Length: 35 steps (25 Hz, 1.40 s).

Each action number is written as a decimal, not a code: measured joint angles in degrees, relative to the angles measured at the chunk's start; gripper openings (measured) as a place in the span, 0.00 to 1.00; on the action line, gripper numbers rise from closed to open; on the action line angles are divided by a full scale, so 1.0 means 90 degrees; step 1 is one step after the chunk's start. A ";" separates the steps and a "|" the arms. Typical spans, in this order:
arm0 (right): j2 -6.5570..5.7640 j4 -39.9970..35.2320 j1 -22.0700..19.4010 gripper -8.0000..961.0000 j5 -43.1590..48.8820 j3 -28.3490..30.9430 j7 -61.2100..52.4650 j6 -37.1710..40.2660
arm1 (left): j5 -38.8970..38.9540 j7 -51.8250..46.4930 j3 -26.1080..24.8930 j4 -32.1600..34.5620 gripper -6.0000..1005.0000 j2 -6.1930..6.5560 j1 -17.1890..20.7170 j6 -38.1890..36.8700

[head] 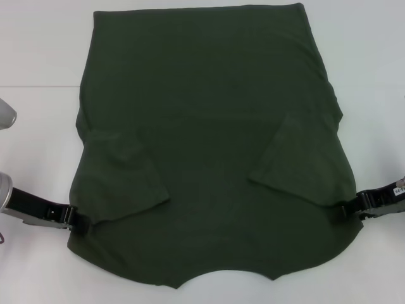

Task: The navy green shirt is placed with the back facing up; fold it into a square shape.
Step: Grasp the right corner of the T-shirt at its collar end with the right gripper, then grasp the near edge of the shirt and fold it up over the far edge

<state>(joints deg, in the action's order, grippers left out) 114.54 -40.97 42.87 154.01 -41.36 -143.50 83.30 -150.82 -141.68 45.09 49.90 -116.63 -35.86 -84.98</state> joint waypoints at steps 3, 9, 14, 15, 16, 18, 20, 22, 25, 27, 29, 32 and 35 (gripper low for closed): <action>0.0000 0.0001 0.0010 0.67 -0.0010 -0.0015 0.0000 -0.0005 | 0.0001 0.0000 0.0000 0.0002 0.05 0.0006 -0.0001 0.0001; -0.0001 -0.0030 0.0021 0.37 -0.0014 -0.0014 0.0004 -0.0003 | 0.0011 0.0000 0.0000 0.0003 0.05 0.0011 0.0000 0.0001; -0.0002 -0.0042 0.0022 0.08 -0.0024 -0.0014 0.0111 0.0012 | 0.0123 0.0050 0.0000 -0.0013 0.05 0.0038 0.0008 -0.0002; -0.0002 -0.0043 0.0022 0.08 -0.0024 -0.0013 0.0143 0.0018 | 0.0137 0.0058 0.0000 -0.0014 0.05 0.0046 0.0016 -0.0007; -0.0002 -0.0044 0.0024 0.07 -0.0024 -0.0014 0.0198 0.0056 | 0.0150 0.0065 0.0000 -0.0016 0.05 0.0057 0.0023 -0.0015; -0.0002 -0.0053 0.0038 0.07 -0.0027 -0.0010 0.0333 0.0186 | 0.0157 0.0072 0.0000 -0.0021 0.05 0.0079 0.0029 -0.0049; -0.0006 -0.0066 0.0052 0.07 -0.0037 0.0012 0.0479 0.0405 | 0.0157 0.0113 0.0000 -0.0026 0.05 0.0119 0.0034 -0.0163; -0.0015 -0.0075 0.0053 0.07 -0.0043 0.0027 0.0637 0.0663 | 0.0157 0.0189 -0.0001 -0.0040 0.05 0.0170 0.0038 -0.0355; -0.0018 -0.0089 -0.0002 0.07 -0.0053 0.0025 0.0950 0.1188 | 0.0158 0.0353 -0.0014 -0.0153 0.05 0.0280 0.0023 -0.0822; -0.0023 -0.0089 -0.0061 0.07 -0.0055 0.0011 0.1190 0.1548 | 0.0157 0.0450 -0.0088 -0.0283 0.05 0.0386 0.0004 -0.1156; -0.0037 -0.0089 -0.0119 0.07 -0.0055 0.0005 0.1439 0.1882 | 0.0157 0.0535 -0.0254 -0.0364 0.05 0.0464 -0.0005 -0.1397; -0.0057 -0.0089 -0.0194 0.07 -0.0054 0.0008 0.1839 0.2356 | 0.0157 0.0656 -0.0524 -0.0484 0.05 0.0590 -0.0014 -0.1818; -0.0062 -0.0087 -0.0229 0.07 -0.0008 -0.0007 0.2188 0.2720 | 0.0133 0.0715 -0.0553 -0.0575 0.05 0.0665 -0.0017 -0.2246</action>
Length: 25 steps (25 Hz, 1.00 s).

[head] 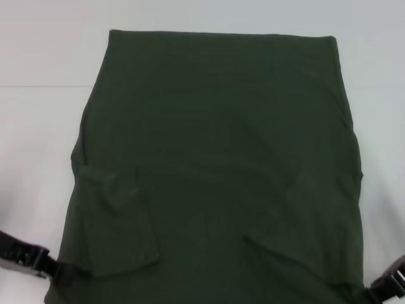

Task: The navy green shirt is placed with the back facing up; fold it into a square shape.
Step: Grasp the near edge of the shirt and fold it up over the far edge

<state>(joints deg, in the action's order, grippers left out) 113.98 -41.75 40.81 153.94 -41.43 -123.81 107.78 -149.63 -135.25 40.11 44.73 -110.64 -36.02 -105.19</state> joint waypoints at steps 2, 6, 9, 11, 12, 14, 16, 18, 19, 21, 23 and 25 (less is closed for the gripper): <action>0.0000 0.0020 -0.0016 0.07 0.0035 -0.0010 0.0219 0.0191 | -0.0023 0.0020 0.0031 -0.0032 0.05 0.0027 0.0000 -0.0277; 0.0010 0.0066 -0.0070 0.07 0.0057 -0.0170 0.0704 0.0559 | -0.0044 0.0143 0.0075 -0.0170 0.05 0.0053 0.0002 -0.0766; 0.0056 0.0072 -0.0126 0.07 0.0060 -0.0443 0.0822 0.0613 | -0.0064 0.0209 0.0232 -0.0228 0.05 0.0037 0.0035 -0.0949; 0.0096 0.0077 -0.0144 0.07 0.0061 -0.0581 0.0866 0.0621 | -0.0069 0.0276 0.0364 -0.0350 0.05 0.0016 0.0049 -0.1021; 0.0115 0.0080 -0.0152 0.07 0.0061 -0.0643 0.0886 0.0631 | -0.0071 0.0311 0.0413 -0.0450 0.05 0.0010 0.0050 -0.1039; 0.0135 0.0080 -0.0159 0.07 0.0060 -0.0699 0.0897 0.0633 | -0.0073 0.0342 0.0452 -0.0551 0.05 0.0006 0.0049 -0.1044; 0.0139 0.0080 -0.0168 0.07 0.0040 -0.0690 0.0902 0.0631 | -0.0073 0.0366 0.0456 -0.0574 0.05 0.0001 0.0055 -0.1039; 0.0133 0.0080 -0.0177 0.07 -0.0003 -0.0600 0.0906 0.0627 | -0.0046 0.0389 0.0410 -0.0575 0.05 -0.0001 0.0064 -0.1020; 0.0129 0.0079 -0.0182 0.07 -0.0021 -0.0516 0.0907 0.0623 | -0.0022 0.0414 0.0325 -0.0569 0.05 0.0001 0.0064 -0.1013; 0.0118 0.0068 -0.0188 0.07 -0.0074 -0.0271 0.0908 0.0600 | 0.0005 0.0499 0.0087 -0.0561 0.05 0.0008 0.0058 -0.0998; 0.0096 0.0064 -0.0192 0.07 -0.0173 0.0044 0.0909 0.0556 | 0.0011 0.0593 -0.0356 -0.0567 0.05 0.0013 0.0028 -0.0937; 0.0062 0.0050 -0.0220 0.07 -0.0294 0.0390 0.0909 0.0432 | 0.0012 0.0606 -0.0841 -0.0577 0.05 0.0013 0.0009 -0.0803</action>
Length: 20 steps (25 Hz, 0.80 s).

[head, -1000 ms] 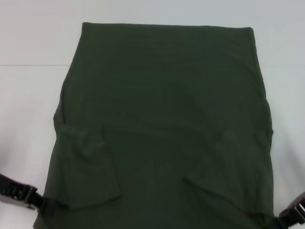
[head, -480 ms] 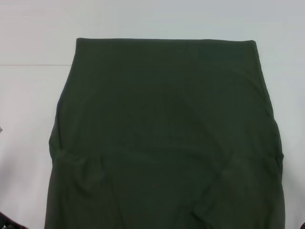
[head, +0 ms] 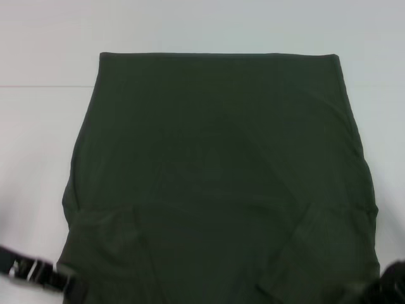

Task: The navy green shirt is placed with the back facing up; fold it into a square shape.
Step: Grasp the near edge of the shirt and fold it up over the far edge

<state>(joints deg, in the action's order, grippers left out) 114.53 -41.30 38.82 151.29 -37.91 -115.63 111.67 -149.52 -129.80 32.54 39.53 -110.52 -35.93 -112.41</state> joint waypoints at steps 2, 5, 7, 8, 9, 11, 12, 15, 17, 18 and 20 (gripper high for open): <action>-0.0029 -0.0018 -0.0035 0.07 -0.0102 0.0295 -0.0001 -0.0158 | 0.0004 -0.0006 -0.0389 0.0000 0.05 -0.0006 -0.0009 0.0124; -0.0103 -0.0029 -0.0119 0.07 -0.0374 0.0744 0.0027 -0.0370 | 0.0020 0.0003 -0.1049 0.0018 0.05 -0.0012 -0.0004 0.0325; -0.0180 -0.0032 -0.0206 0.07 -0.0691 0.0939 0.0064 -0.0460 | 0.0103 0.0014 -0.1431 0.0024 0.05 0.0007 0.0035 0.0455; -0.0221 -0.0031 -0.0251 0.07 -0.0888 0.1002 0.0087 -0.0508 | 0.0198 0.0017 -0.1602 0.0018 0.05 0.0024 0.0066 0.0530; -0.0265 -0.0032 -0.0303 0.07 -0.1085 0.1042 0.0120 -0.0558 | 0.0269 0.0019 -0.1700 0.0014 0.05 0.0033 0.0091 0.0580; -0.0339 -0.0029 -0.0399 0.07 -0.1498 0.1074 0.0231 -0.0663 | 0.0543 0.0025 -0.1839 0.0020 0.05 0.0041 0.0175 0.0685; -0.0359 -0.0029 -0.0450 0.07 -0.1671 0.1077 0.0268 -0.0714 | 0.0679 0.0027 -0.1875 0.0024 0.05 0.0041 0.0215 0.0726; -0.0392 -0.0015 -0.0562 0.07 -0.2107 0.1122 0.0303 -0.1014 | 0.1145 0.0024 -0.1916 0.0006 0.05 0.0043 0.0343 0.0931; -0.0396 0.0023 -0.0619 0.07 -0.2286 0.1203 0.0304 -0.1282 | 0.1476 0.0012 -0.1925 -0.0009 0.05 0.0025 0.0451 0.1137; -0.0385 0.0036 -0.0645 0.07 -0.2352 0.1262 0.0310 -0.1416 | 0.1568 0.0012 -0.1925 -0.0021 0.05 0.0018 0.0479 0.1189; -0.0350 0.0048 -0.0698 0.07 -0.2471 0.1391 0.0339 -0.1651 | 0.1863 0.0021 -0.1927 -0.0098 0.05 0.0003 0.0553 0.1371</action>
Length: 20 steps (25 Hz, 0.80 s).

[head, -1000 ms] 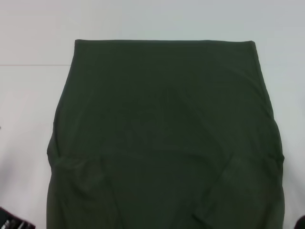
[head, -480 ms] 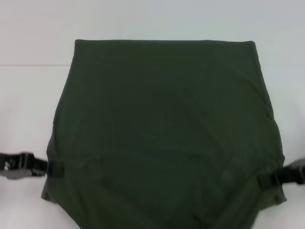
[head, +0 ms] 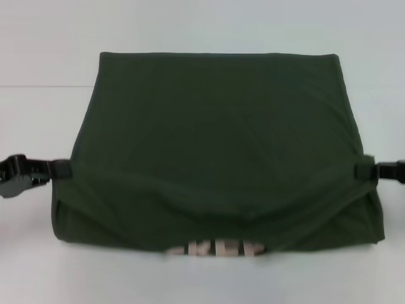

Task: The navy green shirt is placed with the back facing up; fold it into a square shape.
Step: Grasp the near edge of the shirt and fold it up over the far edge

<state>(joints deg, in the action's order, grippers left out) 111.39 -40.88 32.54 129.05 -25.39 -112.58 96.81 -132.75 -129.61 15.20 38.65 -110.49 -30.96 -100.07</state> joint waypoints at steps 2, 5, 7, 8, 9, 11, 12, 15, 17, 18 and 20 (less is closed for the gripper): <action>0.0047 0.0002 -0.0051 0.07 -0.0145 0.0147 0.0053 -0.0232 | 0.0261 0.0035 -0.0001 -0.0111 0.05 -0.0010 0.0047 0.0199; 0.0117 0.0075 -0.0145 0.07 -0.0377 0.0259 0.0159 -0.0574 | 0.0464 0.0096 -0.0003 -0.0234 0.05 -0.0023 0.0085 0.0412; 0.0136 0.0293 -0.0177 0.07 -0.0502 0.0270 0.0234 -0.0866 | 0.0663 0.0230 -0.0002 -0.0436 0.05 -0.0061 0.0102 0.0693; 0.0146 0.0398 -0.0177 0.07 -0.0540 0.0274 0.0263 -0.0986 | 0.0738 0.0301 -0.0002 -0.0509 0.05 -0.0084 0.0102 0.0786; 0.0167 0.0476 -0.0177 0.07 -0.0576 0.0280 0.0293 -0.1116 | 0.0798 0.0359 -0.0002 -0.0557 0.05 -0.0105 0.0103 0.0854; 0.0251 0.0543 -0.0175 0.07 -0.0647 0.0305 0.0357 -0.1362 | 0.0948 0.0490 -0.0002 -0.0604 0.05 -0.0176 0.0099 0.1039; 0.0291 0.0544 -0.0174 0.07 -0.0678 0.0318 0.0380 -0.1470 | 0.1011 0.0545 -0.0003 -0.0607 0.05 -0.0205 0.0097 0.1128; 0.0415 0.0523 -0.0179 0.07 -0.0837 0.0341 0.0450 -0.1801 | 0.1217 0.0718 -0.0006 -0.0612 0.05 -0.0271 0.0084 0.1345; 0.0446 0.0544 -0.0188 0.07 -0.0973 0.0342 0.0486 -0.1986 | 0.1391 0.0876 -0.0007 -0.0612 0.05 -0.0345 0.0056 0.1524; 0.0459 0.0555 -0.0191 0.07 -0.1046 0.0342 0.0499 -0.2054 | 0.1452 0.0932 -0.0001 -0.0612 0.05 -0.0376 0.0039 0.1599; 0.0480 0.0558 -0.0192 0.07 -0.1195 0.0336 0.0523 -0.2207 | 0.1572 0.1086 0.0027 -0.0616 0.05 -0.0438 -0.0038 0.1820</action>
<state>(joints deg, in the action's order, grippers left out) 115.71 -35.85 30.82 118.30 -22.37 -107.87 76.94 -118.60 -119.83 15.44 33.10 -114.43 -31.30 -83.69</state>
